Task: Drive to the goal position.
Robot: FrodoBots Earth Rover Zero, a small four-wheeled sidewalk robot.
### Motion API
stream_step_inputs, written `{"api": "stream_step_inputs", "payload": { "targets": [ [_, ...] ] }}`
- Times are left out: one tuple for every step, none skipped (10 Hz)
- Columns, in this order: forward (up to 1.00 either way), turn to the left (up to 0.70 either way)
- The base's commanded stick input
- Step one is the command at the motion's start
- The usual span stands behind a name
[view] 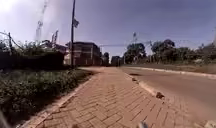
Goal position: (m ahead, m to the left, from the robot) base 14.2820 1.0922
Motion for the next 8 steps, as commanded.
{"api": "stream_step_inputs", "payload": {
  "targets": [
    [1.0,0.0],
    [1.0,0.0],
    [1.0,0.0],
    [1.0,0.0],
    [1.0,0.0],
    [1.0,0.0],
    [1.0,0.0],
    [1.0,0.0]
  ]
}}
